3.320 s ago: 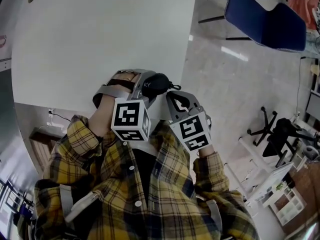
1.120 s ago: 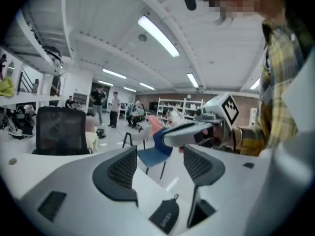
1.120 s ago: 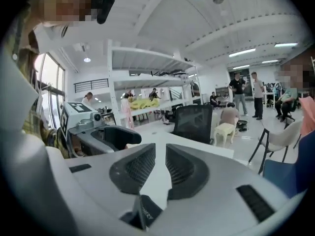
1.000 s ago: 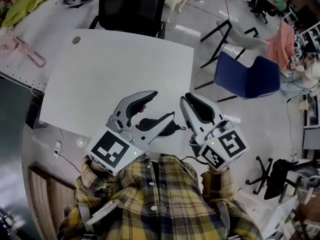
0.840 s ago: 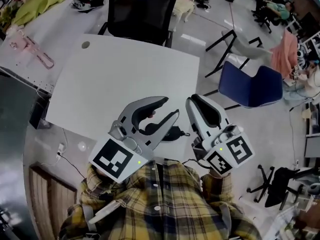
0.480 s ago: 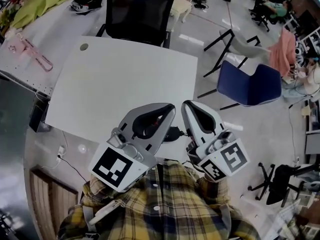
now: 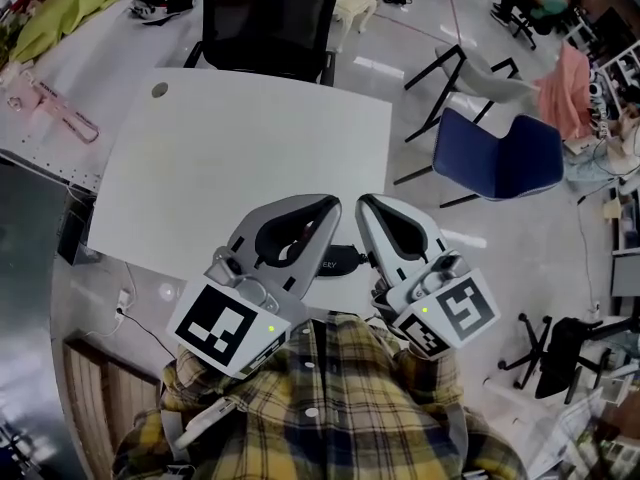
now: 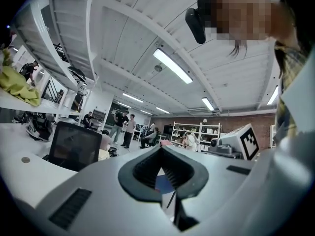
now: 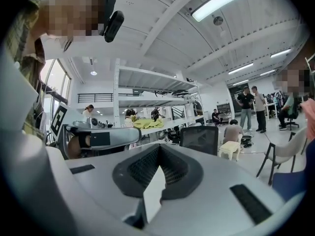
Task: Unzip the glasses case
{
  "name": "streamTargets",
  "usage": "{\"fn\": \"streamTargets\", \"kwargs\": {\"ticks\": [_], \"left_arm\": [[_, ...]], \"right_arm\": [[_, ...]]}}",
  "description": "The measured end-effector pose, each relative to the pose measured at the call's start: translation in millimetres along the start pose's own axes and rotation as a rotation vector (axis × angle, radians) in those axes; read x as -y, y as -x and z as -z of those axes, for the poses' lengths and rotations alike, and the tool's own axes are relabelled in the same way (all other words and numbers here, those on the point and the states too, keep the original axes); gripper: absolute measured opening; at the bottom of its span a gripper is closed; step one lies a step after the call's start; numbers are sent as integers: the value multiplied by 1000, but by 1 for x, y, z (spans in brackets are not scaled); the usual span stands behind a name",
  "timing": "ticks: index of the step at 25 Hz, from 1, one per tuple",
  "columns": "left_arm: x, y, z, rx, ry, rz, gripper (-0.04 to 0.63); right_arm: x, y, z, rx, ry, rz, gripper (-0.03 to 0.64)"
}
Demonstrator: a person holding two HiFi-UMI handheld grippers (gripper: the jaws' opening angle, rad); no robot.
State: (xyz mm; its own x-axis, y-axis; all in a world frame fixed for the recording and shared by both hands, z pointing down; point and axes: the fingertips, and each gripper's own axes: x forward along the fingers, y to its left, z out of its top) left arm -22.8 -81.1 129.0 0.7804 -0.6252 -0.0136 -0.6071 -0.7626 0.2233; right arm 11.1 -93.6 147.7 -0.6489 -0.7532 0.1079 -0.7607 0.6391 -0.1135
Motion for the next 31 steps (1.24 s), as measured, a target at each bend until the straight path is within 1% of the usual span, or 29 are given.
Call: {"fn": "streamTargets", "kwargs": {"ticks": [4,9,20,31], "left_arm": [[-3,-2,1,-6,24,7,8],[-7,-6,0,-6,16,6,8],[-9,-11,7,-25,27,19,8],[-2,-15,6,-25,24,41,8]], "right_arm": [[1,-3,4,-15,-2,1,-2],[4,-5,7,-29,13,6,-2],[6,-8,22,-61,1,5,-2],[8,-4,20,-59,4,10,-2]]}}
